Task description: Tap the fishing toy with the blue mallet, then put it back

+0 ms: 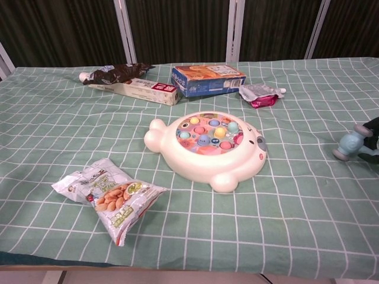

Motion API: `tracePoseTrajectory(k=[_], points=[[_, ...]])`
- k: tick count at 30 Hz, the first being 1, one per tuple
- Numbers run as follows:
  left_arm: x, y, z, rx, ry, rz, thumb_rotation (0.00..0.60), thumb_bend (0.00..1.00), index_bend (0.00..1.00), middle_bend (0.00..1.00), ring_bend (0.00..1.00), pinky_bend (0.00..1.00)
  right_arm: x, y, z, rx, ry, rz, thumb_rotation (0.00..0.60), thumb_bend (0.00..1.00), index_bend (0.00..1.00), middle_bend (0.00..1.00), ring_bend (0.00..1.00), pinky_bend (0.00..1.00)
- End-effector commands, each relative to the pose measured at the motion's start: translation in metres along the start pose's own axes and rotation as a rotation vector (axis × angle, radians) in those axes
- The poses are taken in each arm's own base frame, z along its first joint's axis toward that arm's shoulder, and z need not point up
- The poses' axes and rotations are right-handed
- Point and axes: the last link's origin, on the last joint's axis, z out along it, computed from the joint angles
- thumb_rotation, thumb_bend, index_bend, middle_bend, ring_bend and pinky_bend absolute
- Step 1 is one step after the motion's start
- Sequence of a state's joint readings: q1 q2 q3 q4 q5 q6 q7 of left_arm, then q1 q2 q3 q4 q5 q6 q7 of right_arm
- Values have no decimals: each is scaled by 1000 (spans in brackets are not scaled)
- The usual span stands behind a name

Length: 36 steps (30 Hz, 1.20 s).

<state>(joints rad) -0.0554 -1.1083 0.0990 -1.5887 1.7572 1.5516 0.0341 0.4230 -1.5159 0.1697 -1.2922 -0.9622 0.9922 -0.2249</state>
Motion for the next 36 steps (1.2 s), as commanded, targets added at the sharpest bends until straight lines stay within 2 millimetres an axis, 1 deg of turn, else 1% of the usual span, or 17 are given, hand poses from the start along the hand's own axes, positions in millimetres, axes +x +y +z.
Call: tracePoseTrajectory(k=[1, 11, 17, 20, 24, 29, 32, 36], points=[[0, 0, 0, 1, 1, 0, 600, 388, 0, 0, 0, 109, -2, -1, 1, -1, -3, 7, 600, 704, 1000, 736, 695, 664], [1, -1, -1, 0, 4, -5, 600, 388, 0, 0, 0, 110, -5, -4, 4, -5, 28, 33, 600, 716, 1000, 765, 733, 722], [2, -1, -1, 0, 5, -7, 600, 388, 0, 0, 0, 110, -2, -4, 3, 5, 35, 32, 600, 738, 1000, 781, 759, 754], [2, -1, -1, 0, 8, -8, 600, 388, 0, 0, 0, 110, 10, -4, -1, 19, 52, 39, 600, 748, 1000, 781, 769, 762], [1, -1, -1, -1, 4, -5, 600, 388, 0, 0, 0, 109, 32, -3, -9, 52, 80, 51, 600, 749, 1000, 781, 774, 766], [0, 0, 0, -2, -1, 0, 600, 388, 0, 0, 0, 110, 59, -12, -22, 122, 83, 43, 600, 753, 1000, 781, 774, 764], [-1, 1, 1, -2, -5, 3, 600, 389, 0, 0, 0, 110, 76, -28, -32, 179, 74, 54, 600, 756, 1000, 781, 774, 762], [-2, 1, 2, -2, -7, 5, 600, 388, 0, 0, 0, 110, 99, -62, -46, 272, 80, 84, 600, 756, 1000, 781, 774, 761]])
